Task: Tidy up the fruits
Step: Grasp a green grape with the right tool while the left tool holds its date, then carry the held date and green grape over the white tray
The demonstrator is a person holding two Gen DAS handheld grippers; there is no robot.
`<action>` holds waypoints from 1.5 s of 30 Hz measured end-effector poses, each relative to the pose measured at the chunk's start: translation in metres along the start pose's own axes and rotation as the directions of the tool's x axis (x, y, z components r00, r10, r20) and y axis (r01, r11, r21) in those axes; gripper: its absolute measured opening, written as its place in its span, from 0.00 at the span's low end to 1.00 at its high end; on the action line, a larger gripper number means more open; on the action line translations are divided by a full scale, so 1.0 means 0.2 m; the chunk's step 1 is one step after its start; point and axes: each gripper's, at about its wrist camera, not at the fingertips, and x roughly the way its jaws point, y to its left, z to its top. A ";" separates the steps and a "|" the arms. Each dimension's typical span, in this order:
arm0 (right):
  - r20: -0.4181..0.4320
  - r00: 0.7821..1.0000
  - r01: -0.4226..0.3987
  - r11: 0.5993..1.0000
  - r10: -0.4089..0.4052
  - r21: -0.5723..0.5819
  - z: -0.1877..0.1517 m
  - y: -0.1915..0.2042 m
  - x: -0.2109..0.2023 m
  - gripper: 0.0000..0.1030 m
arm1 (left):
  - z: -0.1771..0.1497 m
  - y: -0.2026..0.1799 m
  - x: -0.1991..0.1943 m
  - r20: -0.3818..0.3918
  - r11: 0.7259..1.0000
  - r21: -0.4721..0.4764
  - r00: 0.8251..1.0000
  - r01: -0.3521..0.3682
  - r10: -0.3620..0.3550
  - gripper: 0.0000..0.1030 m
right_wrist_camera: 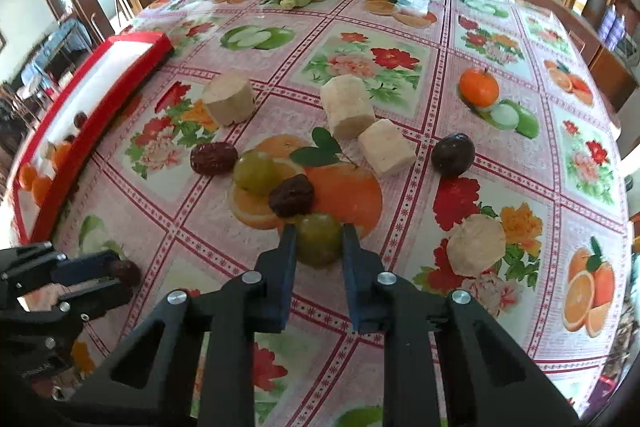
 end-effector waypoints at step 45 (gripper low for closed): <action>0.061 0.998 -0.037 0.998 0.035 0.041 -0.15 0.20 -0.22 0.23 | -0.02 0.02 -0.11 0.054 0.995 0.082 0.997 0.058 -0.062 0.16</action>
